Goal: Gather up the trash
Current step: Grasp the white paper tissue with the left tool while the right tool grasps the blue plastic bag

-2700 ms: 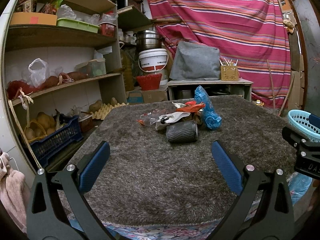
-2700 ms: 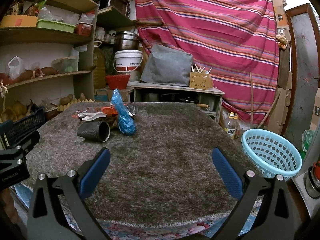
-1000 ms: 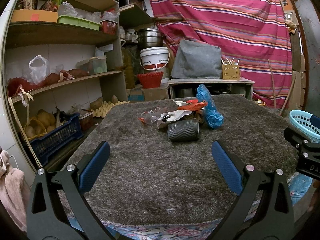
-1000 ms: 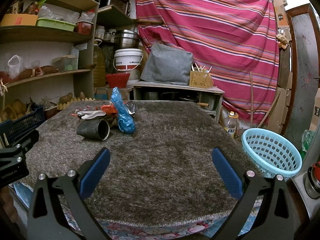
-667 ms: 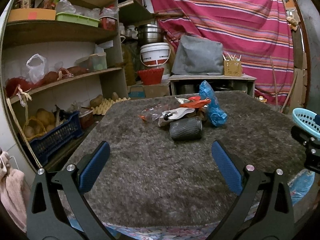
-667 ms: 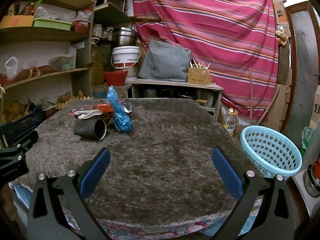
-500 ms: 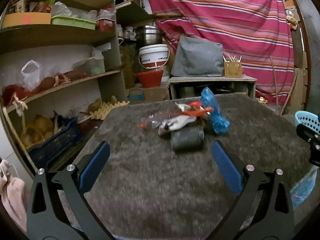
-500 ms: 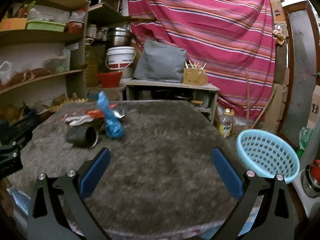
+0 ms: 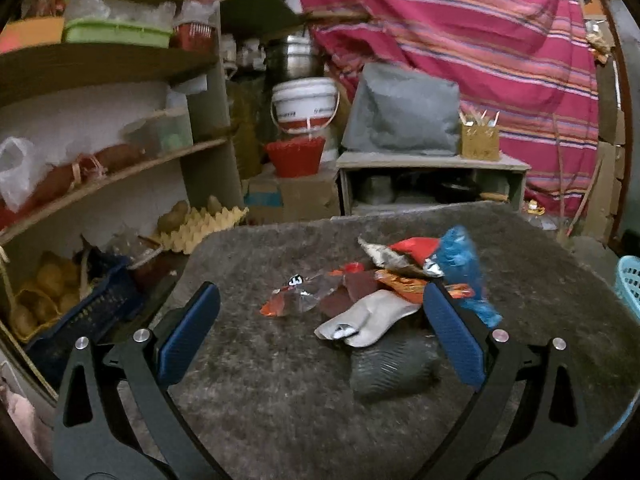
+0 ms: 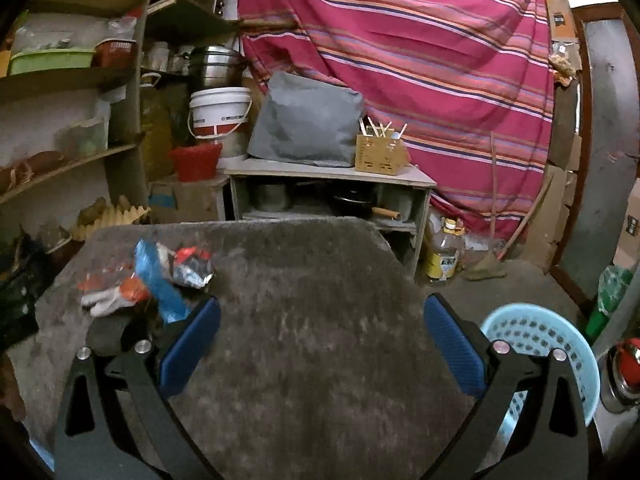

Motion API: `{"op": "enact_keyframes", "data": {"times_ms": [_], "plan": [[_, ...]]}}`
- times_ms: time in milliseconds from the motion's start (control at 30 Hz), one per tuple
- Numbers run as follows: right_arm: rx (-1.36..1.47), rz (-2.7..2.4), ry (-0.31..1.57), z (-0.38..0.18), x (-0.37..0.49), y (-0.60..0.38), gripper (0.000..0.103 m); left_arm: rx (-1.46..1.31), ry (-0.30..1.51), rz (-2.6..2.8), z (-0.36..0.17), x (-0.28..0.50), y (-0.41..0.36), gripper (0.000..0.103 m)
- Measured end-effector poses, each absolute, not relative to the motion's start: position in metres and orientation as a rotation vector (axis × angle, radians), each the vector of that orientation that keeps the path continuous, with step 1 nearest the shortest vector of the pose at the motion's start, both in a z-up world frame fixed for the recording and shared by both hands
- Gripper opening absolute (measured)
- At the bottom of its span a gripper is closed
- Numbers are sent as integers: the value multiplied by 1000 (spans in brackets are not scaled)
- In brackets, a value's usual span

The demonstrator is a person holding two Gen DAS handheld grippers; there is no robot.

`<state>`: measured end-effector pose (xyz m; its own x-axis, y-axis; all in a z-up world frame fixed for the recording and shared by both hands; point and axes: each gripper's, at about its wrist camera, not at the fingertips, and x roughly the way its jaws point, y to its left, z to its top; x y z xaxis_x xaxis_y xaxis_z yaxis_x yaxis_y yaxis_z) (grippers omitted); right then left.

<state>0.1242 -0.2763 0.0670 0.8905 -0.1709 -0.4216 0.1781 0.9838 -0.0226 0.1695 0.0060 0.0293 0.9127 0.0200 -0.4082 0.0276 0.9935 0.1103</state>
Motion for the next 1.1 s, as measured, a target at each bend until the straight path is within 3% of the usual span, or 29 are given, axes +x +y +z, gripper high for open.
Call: {"op": "enact_keyframes", "data": {"times_ms": [200, 333, 600, 733, 800, 933, 1100], "plan": [[10, -162, 412, 45, 153, -279, 99, 153, 542, 9, 0, 203, 15, 98], [-72, -191, 527, 24, 177, -275, 99, 196, 569, -6, -11, 217, 15, 98], [-28, -207, 578, 14, 190, -278, 99, 164, 646, -122, -20, 240, 12, 88], [-20, -186, 581, 12, 197, -274, 99, 166, 703, -164, -29, 249, 8, 50], [-23, -174, 576, 12, 199, -267, 99, 159, 706, -173, -27, 248, 7, 43], [-29, -158, 533, 17, 196, -252, 99, 155, 689, -193, -21, 244, 8, 17], [-24, -87, 549, 12, 195, -229, 99, 121, 635, -156, -3, 232, 23, 13]]}}
